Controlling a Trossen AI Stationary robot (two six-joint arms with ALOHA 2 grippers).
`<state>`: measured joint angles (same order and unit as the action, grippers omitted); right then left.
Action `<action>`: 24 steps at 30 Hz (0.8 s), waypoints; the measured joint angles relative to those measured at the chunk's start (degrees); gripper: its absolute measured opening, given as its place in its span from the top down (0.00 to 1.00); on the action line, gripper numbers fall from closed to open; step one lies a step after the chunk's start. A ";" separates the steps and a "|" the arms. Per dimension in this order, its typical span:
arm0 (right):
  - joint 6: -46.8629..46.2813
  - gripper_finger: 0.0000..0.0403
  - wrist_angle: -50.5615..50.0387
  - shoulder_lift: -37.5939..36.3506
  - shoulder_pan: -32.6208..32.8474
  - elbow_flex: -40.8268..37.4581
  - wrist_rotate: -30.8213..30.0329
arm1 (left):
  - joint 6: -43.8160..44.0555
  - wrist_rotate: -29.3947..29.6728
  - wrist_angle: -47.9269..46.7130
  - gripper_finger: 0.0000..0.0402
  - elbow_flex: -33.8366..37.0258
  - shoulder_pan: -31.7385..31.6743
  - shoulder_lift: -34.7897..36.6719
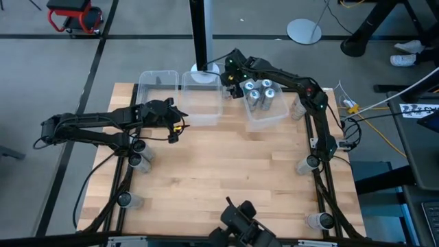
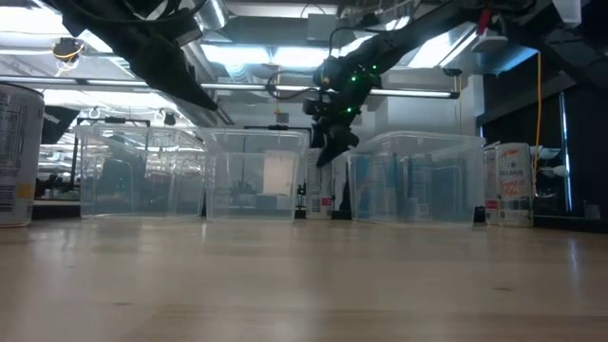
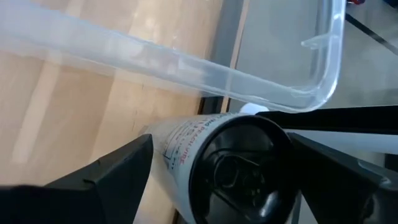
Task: Sort soda cans
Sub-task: Put the top center white-pink soda can into the top center transparent bin
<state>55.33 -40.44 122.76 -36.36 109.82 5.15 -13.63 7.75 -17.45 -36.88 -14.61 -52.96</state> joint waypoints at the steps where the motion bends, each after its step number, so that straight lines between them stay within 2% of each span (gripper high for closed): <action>1: 0.19 0.10 -0.11 0.00 0.00 0.00 -0.02 | 0.02 0.00 0.00 0.50 0.00 0.00 -0.01; 7: 0.34 0.12 -0.33 0.00 0.00 -0.02 -0.58 | 0.16 0.00 0.02 0.50 0.00 0.00 -0.01; 16: 1.47 0.30 -0.52 -0.13 0.00 -0.02 -0.93 | 0.20 -0.02 0.04 0.50 0.00 0.00 -0.01; 24: 3.74 0.30 -1.70 0.11 0.02 1.71 -1.08 | 0.19 -0.02 0.06 0.50 0.00 0.00 -0.01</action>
<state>59.07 -42.14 122.87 -36.34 111.53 4.06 -13.45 7.73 -17.39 -36.88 -14.61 -52.97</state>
